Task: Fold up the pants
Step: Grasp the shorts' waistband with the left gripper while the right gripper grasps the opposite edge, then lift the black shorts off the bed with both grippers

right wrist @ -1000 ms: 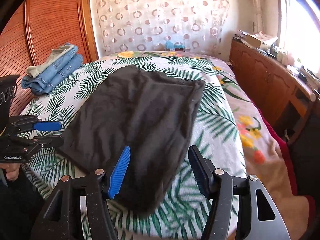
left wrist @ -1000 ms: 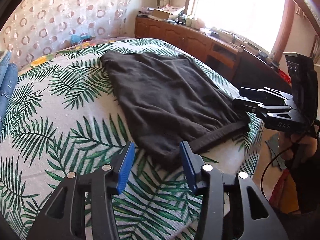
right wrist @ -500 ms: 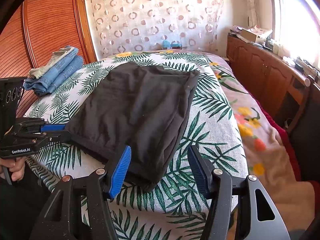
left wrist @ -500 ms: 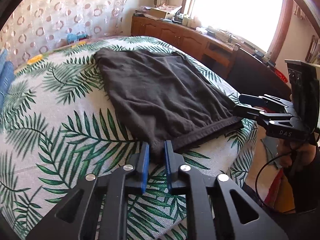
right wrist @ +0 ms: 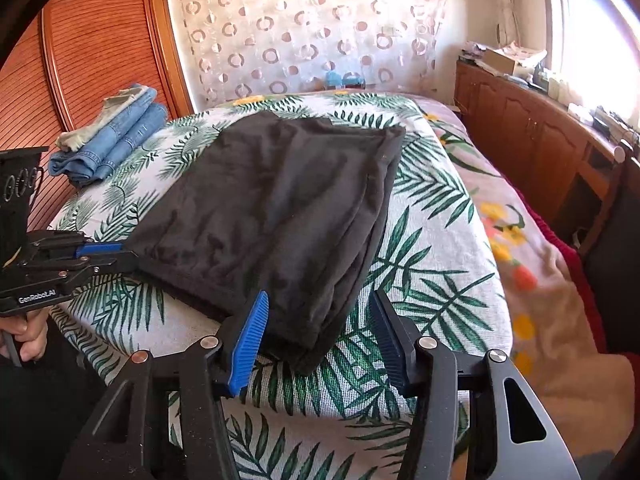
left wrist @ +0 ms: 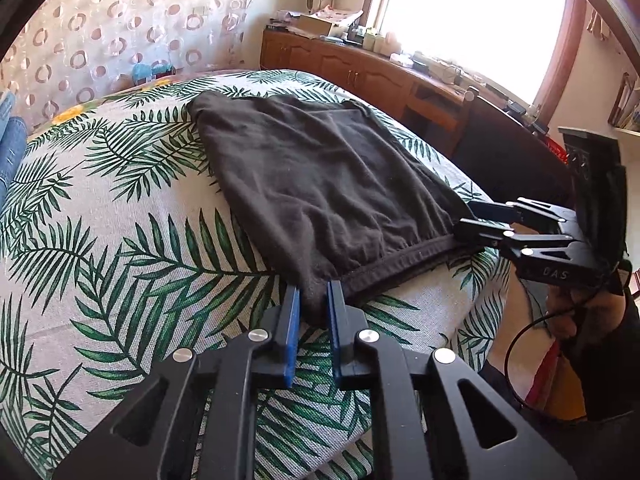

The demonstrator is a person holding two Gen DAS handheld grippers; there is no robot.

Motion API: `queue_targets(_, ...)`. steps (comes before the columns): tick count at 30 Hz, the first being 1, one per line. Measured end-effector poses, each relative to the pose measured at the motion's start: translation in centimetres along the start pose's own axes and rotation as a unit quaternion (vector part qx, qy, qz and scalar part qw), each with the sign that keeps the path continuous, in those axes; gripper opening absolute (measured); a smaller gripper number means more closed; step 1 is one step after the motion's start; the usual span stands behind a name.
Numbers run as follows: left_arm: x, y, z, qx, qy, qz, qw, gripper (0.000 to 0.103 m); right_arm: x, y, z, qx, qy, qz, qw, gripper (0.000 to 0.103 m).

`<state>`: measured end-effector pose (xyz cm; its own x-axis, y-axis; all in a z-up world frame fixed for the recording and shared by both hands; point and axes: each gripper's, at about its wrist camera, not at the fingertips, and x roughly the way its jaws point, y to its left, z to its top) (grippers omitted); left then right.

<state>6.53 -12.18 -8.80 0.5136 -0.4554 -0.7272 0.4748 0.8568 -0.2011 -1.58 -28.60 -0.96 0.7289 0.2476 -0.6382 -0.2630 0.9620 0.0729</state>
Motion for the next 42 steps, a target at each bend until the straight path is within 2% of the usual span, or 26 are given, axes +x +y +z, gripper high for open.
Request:
queue_targets(6, 0.2, 0.1, 0.0, -0.001, 0.001, 0.003, 1.0, 0.016, 0.3, -0.3, 0.1, 0.006, 0.004, -0.002, 1.0, 0.053)
queue_targets(8, 0.3, 0.3, 0.0, -0.006, 0.0, 0.004, 1.0, 0.02, 0.3, -0.1, 0.1, 0.007, 0.003, -0.001, 1.0, 0.048)
queue_targets(10, 0.3, 0.5, 0.0, -0.012, 0.0, 0.005, 0.9999, 0.024, 0.3, 0.1, 0.1, 0.006, 0.004, 0.01, 1.0, 0.035)
queue_targets(11, 0.3, 0.6, 0.1, -0.014, 0.0, 0.005, 0.9999, 0.026, 0.2, 0.4, 0.0, 0.005, 0.004, 0.013, 1.0, 0.032)
queue_targets(13, 0.4, 0.6, 0.1, -0.014, -0.001, 0.005, 0.9999, 0.027, 0.2, 0.6, 0.0, 0.001, 0.004, 0.016, 1.0, 0.023)
queue_targets(15, 0.4, 0.6, 0.1, -0.013, -0.001, 0.006, 0.9999, 0.028, 0.2, 0.6, 0.0, -0.001, 0.005, 0.022, 1.0, 0.019)
queue_targets(17, 0.4, 0.6, 0.1, -0.015, -0.002, 0.004, 0.9999, 0.03, 0.3, 0.6, 0.0, 0.0, 0.004, 0.023, 1.0, 0.018)
queue_targets(20, 0.5, 0.4, 0.2, -0.015, -0.001, -0.009, 0.9998, 0.043, 0.3, 0.4, -0.1, 0.005, 0.004, 0.025, 1.0, 0.018)
queue_targets(23, 0.7, -0.3, 0.2, 0.0, -0.002, 0.009, 1.0, 0.043, 0.4, 0.4, -0.1, 0.008, 0.002, 0.025, 1.0, 0.018)
queue_targets(26, 0.7, -0.2, 0.3, -0.003, -0.005, 0.007, 1.0, 0.043, 0.4, 0.5, -0.1, 0.01, 0.0, 0.027, 1.0, 0.018)
queue_targets(33, 0.6, 0.2, 0.2, -0.008, -0.009, -0.013, 0.9998, 0.016, 0.4, 0.6, -0.2, 0.011, -0.002, 0.03, 0.999, 0.017)
queue_targets(37, -0.1, -0.3, 0.4, 0.002, -0.019, -0.003, 0.9998, 0.012, 0.4, 0.8, -0.2, 0.011, -0.006, 0.032, 0.999, 0.009)
queue_targets(42, -2.6, -0.9, 1.4, 0.012, -0.053, -0.004, 0.9985, 0.011, -0.6, 0.7, 0.4, 0.015, -0.024, 0.047, 0.998, 0.008)
